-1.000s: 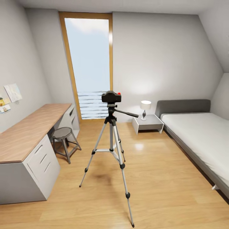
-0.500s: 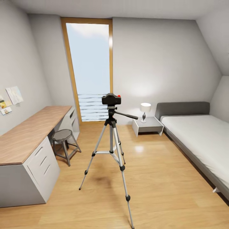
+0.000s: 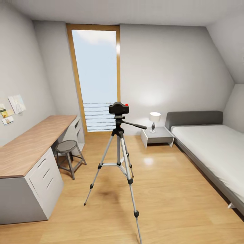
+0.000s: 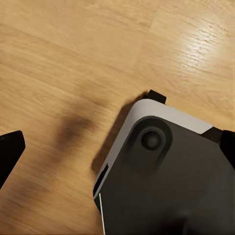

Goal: Attach the digital camera to the camera tripod in the bedroom.

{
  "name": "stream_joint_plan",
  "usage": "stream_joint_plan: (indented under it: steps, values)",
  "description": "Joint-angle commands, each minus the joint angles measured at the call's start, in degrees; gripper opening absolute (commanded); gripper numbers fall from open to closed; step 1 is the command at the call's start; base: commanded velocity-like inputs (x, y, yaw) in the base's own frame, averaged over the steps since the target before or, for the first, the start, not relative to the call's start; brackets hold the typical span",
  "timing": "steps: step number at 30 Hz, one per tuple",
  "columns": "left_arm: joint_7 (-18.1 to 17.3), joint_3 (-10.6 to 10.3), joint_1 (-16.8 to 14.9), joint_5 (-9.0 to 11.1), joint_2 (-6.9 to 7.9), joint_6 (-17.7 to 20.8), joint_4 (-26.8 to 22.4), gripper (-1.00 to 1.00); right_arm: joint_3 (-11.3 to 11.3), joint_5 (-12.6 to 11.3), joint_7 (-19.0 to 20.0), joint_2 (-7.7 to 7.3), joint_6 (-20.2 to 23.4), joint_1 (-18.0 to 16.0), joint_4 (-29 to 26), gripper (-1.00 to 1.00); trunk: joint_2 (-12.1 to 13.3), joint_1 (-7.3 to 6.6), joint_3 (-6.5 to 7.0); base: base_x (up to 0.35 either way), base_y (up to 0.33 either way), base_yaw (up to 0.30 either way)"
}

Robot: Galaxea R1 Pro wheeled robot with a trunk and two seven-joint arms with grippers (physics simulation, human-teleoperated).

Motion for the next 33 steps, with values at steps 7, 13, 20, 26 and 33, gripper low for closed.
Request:
stream_joint_plan:
  steps: [7,13,20,26,33]
  values:
    - [0.2,-0.5,0.0,0.5,0.01,0.0,-0.1,1.0,0.1,-0.1,-0.2,0.0,-0.5,-0.1,0.2,1.0,-0.1,0.04,0.52,0.0,0.0,0.0]
    - [0.2,-0.5,0.0,0.5,0.01,0.0,-0.1,1.0,0.1,-0.1,-0.4,-0.02,-0.6,-0.1,0.2,1.0,-0.1,0.04,1.08,0.0,0.0,0.0]
    - [0.2,-0.5,0.0,0.5,0.01,0.0,-0.1,1.0,0.1,-0.1,-0.5,-0.03,-0.8,-0.1,0.2,1.0,-0.1,0.04,1.73,0.0,0.0,0.0]
    - [0.2,-0.5,0.0,0.5,0.01,0.0,-0.1,1.0,0.1,-0.2,-0.5,-0.01,-0.9,-0.1,0.1,1.0,-0.1,0.04,2.29,0.0,0.0,0.0]
    - [0.2,-0.5,0.0,0.5,0.01,0.0,-0.1,1.0,0.1,-0.5,-0.5,0.05,-1.1,-0.1,0.1,1.0,-0.1,0.04,2.94,0.0,0.0,0.0]
